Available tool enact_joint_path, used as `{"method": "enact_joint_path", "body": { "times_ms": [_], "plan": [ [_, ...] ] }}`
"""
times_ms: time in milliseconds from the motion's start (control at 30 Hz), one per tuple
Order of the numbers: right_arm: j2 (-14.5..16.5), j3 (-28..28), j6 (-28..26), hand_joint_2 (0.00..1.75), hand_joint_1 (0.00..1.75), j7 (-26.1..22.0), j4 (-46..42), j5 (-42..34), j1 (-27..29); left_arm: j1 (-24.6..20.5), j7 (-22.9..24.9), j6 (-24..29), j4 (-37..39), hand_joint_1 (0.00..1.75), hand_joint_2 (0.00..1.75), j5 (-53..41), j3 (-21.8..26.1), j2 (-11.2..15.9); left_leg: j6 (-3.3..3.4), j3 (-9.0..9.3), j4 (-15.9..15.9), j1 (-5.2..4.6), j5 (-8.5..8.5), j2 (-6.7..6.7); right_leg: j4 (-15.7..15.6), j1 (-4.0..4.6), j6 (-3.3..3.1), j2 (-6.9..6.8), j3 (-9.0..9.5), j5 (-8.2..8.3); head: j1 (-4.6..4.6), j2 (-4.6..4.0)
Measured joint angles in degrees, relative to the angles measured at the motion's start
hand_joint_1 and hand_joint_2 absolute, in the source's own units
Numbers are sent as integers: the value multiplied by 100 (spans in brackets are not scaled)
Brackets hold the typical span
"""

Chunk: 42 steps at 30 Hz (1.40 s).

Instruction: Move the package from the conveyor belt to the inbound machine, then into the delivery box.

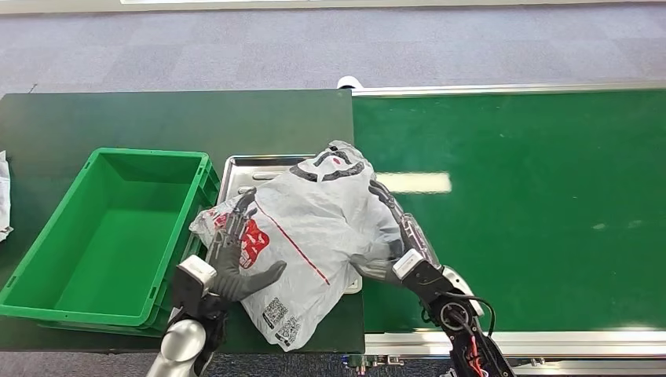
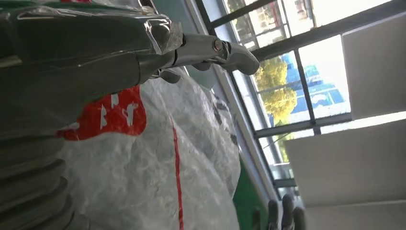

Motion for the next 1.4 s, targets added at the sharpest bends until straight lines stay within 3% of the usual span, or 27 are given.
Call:
{"method": "enact_joint_path", "body": {
  "times_ms": [400, 767, 1100, 1400],
  "plan": [
    [-11, -226, 107, 175, 0, 83, -273, 152, 318, -45, 173, -178, 168, 0, 175, -1594, -597, 95, 0, 0, 0, 0, 0, 0, 0, 0, 0, 0, 0, 0, 0, 0],
    [-55, -469, 114, 175, 0, 224, -377, 357, 642, -42, 332, 377, 217, 0, 175, -1911, -613, 112, 0, -1, 0, 0, 0, 0, 0, 0, 0, 0, 1, 0, -1, 0],
    [-52, -717, 125, 175, 0, 204, -375, 462, 841, -63, 1118, 1538, 333, 0, 175, -3066, -479, 104, 0, -1, 0, 0, 0, 0, 0, 0, 0, 0, 0, 0, -1, 0],
    [-52, -809, 112, 175, 0, 189, -300, 459, 786, -151, 1345, 1515, 526, 0, 175, -3267, -372, 61, 0, -1, 0, 0, 0, 0, 0, 0, 0, 0, 1, 0, -1, 0]
  ]
}}
